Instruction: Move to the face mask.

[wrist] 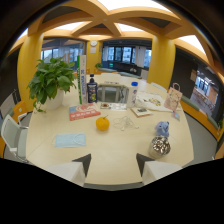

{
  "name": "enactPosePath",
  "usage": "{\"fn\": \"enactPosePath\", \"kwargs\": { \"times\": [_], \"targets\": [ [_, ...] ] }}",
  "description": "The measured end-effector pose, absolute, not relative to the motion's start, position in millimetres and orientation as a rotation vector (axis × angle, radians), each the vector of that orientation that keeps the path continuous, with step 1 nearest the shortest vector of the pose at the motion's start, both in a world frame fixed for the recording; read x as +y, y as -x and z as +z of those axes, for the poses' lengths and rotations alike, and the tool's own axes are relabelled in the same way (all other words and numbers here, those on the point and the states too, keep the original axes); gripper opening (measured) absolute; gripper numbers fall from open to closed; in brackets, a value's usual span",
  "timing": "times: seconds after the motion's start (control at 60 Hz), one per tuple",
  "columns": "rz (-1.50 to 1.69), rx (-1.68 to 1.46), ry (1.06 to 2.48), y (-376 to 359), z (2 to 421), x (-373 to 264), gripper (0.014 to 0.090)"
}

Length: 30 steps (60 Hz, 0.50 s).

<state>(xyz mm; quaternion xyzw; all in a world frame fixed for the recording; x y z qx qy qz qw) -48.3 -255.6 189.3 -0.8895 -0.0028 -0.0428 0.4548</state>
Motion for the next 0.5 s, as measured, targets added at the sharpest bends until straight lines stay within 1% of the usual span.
{"fn": "enactPosePath", "kwargs": {
  "times": [0.1,0.117,0.133,0.3,0.5],
  "targets": [
    [-0.109,-0.009,2.206,68.7,179.8,-270.8,0.0862],
    [-0.108,-0.012,2.211,56.0,180.2,-263.7,0.0863],
    [-0.113,-0.009,2.21,75.8,176.2,-275.5,0.0862],
    [-0.101,-0.038,2.228,116.4,158.6,-292.9,0.0862],
    [-0.044,-0.073,2.259,170.0,129.0,-275.5,0.0861]
  ]
}}
